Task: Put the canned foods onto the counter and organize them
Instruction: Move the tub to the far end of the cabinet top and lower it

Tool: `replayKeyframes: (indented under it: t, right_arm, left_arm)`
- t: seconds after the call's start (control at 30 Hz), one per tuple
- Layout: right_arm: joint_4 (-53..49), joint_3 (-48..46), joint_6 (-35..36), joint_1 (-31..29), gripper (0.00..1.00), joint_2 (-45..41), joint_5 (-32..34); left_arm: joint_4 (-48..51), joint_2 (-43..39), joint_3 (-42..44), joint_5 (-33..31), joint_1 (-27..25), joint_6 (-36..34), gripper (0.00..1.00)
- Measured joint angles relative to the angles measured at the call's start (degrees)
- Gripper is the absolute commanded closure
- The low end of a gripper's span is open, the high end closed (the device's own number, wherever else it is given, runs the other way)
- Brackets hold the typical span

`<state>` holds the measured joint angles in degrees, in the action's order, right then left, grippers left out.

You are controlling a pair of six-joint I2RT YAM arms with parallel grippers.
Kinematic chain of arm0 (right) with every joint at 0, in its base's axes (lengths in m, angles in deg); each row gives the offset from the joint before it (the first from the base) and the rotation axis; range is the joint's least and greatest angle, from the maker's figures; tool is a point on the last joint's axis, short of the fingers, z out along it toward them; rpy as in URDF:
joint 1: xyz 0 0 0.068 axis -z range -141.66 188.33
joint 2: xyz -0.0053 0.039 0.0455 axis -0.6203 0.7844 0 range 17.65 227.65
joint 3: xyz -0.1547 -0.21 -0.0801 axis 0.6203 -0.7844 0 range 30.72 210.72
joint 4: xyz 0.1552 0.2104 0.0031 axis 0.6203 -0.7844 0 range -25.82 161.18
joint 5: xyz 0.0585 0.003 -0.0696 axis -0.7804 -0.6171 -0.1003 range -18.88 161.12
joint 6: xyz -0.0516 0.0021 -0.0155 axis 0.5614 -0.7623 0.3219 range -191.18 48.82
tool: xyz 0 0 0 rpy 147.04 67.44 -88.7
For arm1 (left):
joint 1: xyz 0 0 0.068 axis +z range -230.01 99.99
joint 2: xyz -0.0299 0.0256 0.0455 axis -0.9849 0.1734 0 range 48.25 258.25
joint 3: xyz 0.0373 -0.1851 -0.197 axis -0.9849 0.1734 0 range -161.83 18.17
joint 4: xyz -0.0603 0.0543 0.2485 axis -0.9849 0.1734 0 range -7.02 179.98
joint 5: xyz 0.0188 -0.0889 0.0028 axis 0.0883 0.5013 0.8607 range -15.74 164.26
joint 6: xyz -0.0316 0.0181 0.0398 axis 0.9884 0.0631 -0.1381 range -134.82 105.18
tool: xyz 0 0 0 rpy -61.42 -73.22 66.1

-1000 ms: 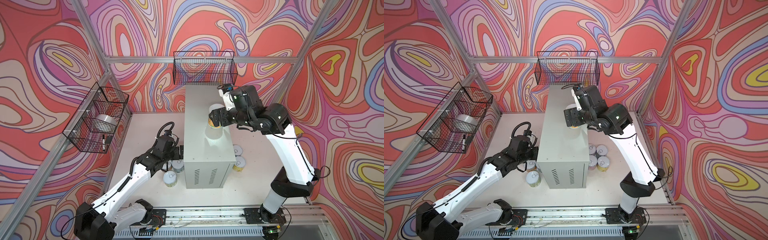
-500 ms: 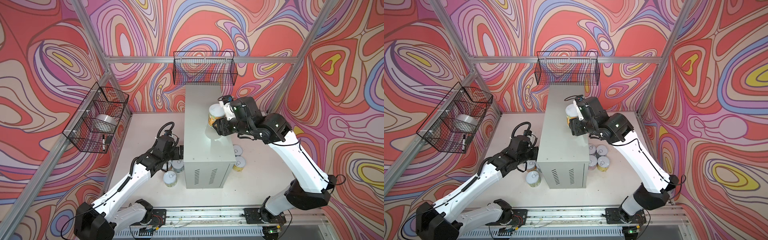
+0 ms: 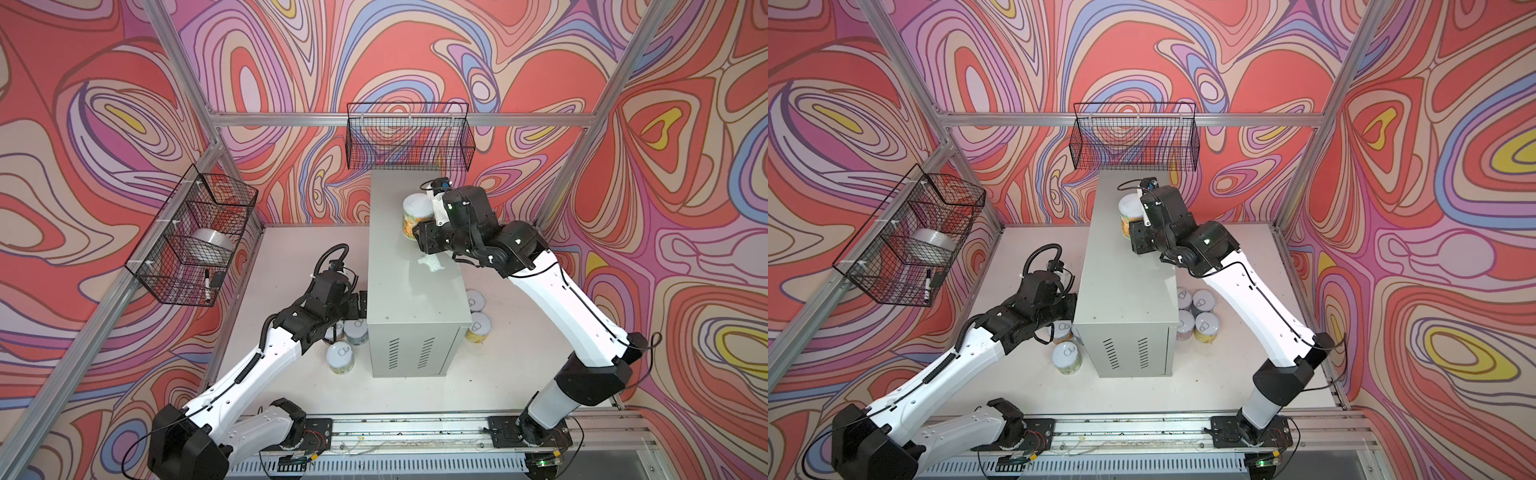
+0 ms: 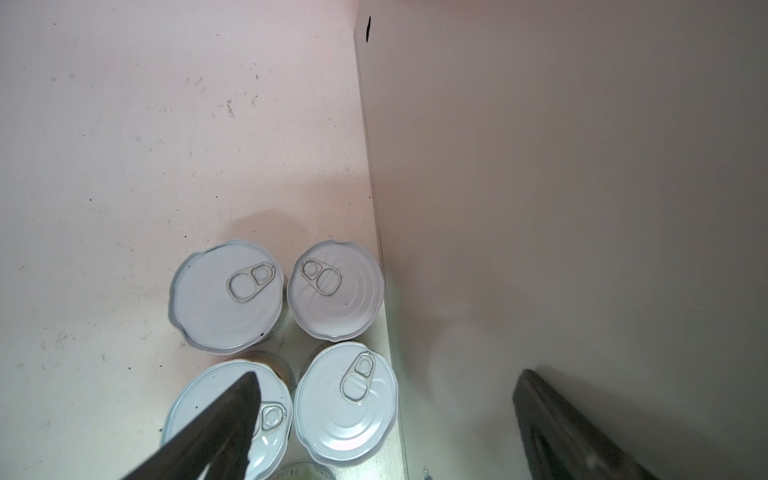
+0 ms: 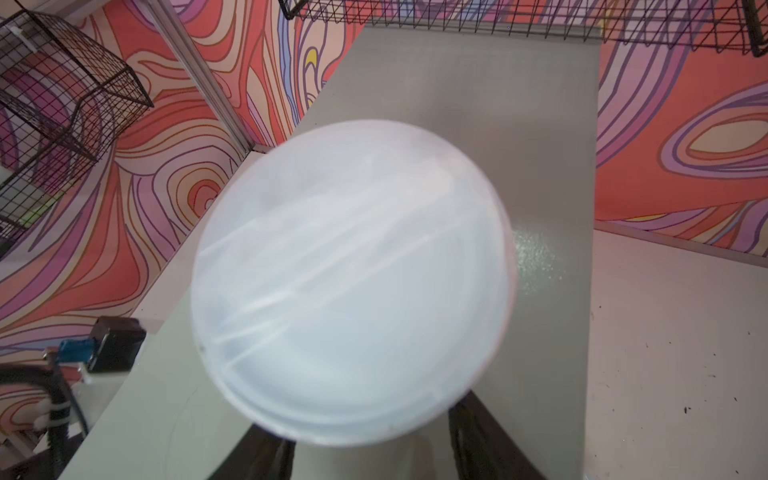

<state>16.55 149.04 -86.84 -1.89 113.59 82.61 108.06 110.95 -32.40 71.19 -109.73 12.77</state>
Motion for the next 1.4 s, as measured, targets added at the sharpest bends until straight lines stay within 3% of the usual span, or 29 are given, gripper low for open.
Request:
replayKeyframes:
  t: [0.4,0.83,1.4]
  right_arm:
    - [10.21,4.48,1.22,4.15,0.44,7.02,-1.49]
    - [11.82,18.91,1.31,6.47,0.41,19.65,-0.31]
    - [14.32,21.53,-1.79,11.54,0.41,23.69,0.44]
  left_arm:
    - [0.02,0.85,-0.04,-0.85,-0.04,-1.14,0.04]
    - [0.42,2.56,-1.66,-2.32,-0.35,-2.6,0.03]
    - [0.92,3.08,-2.08,-2.93,0.42,-3.56,0.02]
